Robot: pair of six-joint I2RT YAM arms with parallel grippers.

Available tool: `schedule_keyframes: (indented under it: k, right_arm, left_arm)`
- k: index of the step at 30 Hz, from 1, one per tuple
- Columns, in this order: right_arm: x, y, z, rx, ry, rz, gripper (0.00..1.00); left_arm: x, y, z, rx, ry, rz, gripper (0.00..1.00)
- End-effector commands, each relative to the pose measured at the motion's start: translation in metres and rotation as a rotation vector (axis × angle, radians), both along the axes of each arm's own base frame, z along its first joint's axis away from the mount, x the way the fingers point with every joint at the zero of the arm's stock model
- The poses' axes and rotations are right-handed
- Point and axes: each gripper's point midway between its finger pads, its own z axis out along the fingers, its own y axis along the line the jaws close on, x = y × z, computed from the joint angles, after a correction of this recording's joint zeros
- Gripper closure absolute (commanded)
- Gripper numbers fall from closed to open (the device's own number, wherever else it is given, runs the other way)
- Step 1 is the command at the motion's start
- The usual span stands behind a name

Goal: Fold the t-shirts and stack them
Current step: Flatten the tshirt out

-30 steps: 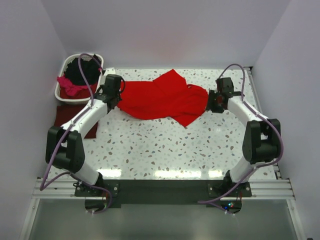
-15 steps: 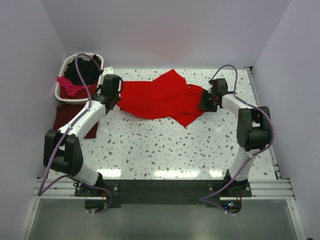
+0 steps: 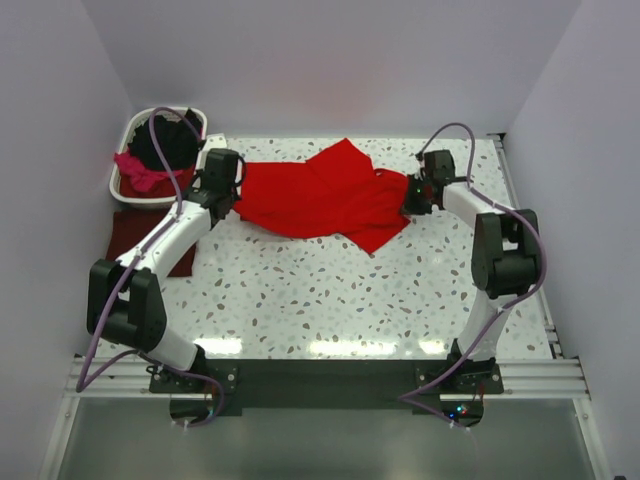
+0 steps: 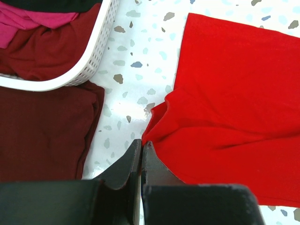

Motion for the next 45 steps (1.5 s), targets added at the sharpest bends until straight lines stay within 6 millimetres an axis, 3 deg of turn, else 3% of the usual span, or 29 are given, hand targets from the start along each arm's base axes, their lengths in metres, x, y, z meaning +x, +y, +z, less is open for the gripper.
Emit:
schedule_keyframes:
  k: [1,4,5,7,8,9,11,12,15,16,17,19,22,25,33,45]
  right_arm:
    - [0.036,0.005,0.052,0.019,-0.148,0.006,1.00]
    - [0.064,0.007,0.070,0.022,-0.196,-0.003,1.00]
    - [0.082,0.009,0.072,0.018,-0.210,-0.008,1.00]
    - [0.097,0.006,0.070,0.006,-0.208,-0.022,1.00]
    - [0.113,0.008,0.082,0.010,-0.241,-0.026,1.00]
    - [0.119,0.007,0.065,0.001,-0.207,-0.030,0.88]
    - [0.125,0.004,0.069,-0.025,-0.189,-0.038,0.73]
    - [0.124,0.002,0.070,-0.031,-0.179,-0.035,0.64]
    - [0.104,-0.008,0.068,-0.083,-0.150,-0.054,0.54]
    - [0.098,-0.012,0.082,-0.093,-0.172,-0.066,0.54]
    - [0.083,-0.017,0.070,-0.113,-0.132,-0.070,0.54]
    - [0.067,-0.025,0.070,-0.151,-0.111,-0.082,0.54]
    - [0.035,-0.032,0.041,-0.186,-0.011,-0.078,0.55]
    - [0.018,-0.034,0.023,-0.205,0.042,-0.077,0.55]
    - [-0.003,-0.033,-0.007,-0.285,0.119,-0.068,0.58]
    - [-0.011,-0.031,-0.037,-0.335,0.169,-0.058,0.61]
  left_arm:
    - [0.000,0.009,0.015,0.003,-0.042,0.026,1.00]
    - [0.000,0.009,0.013,0.004,-0.038,0.026,1.00]
    - [0.001,0.009,0.013,0.005,-0.036,0.028,1.00]
    - [0.001,0.010,0.013,0.005,-0.036,0.029,1.00]
    - [0.001,0.010,0.011,0.005,-0.032,0.028,1.00]
    - [0.000,0.010,0.010,0.004,-0.030,0.027,1.00]
    - [0.000,0.008,0.008,-0.002,-0.026,0.023,1.00]
    - [0.000,0.008,0.007,-0.003,-0.022,0.022,1.00]
    - [0.001,0.008,0.004,-0.003,-0.014,0.023,1.00]
    - [0.001,0.008,0.004,-0.002,-0.012,0.023,1.00]
    - [0.001,0.008,0.004,-0.002,-0.012,0.023,1.00]
    - [0.001,0.007,0.005,-0.006,-0.013,0.022,1.00]
    - [0.001,0.008,0.003,-0.007,-0.011,0.023,1.00]
    - [0.001,0.009,0.004,-0.009,-0.010,0.024,1.00]
    - [0.001,0.010,0.004,-0.009,-0.011,0.029,1.00]
    - [0.000,0.012,0.004,-0.008,-0.008,0.032,1.00]
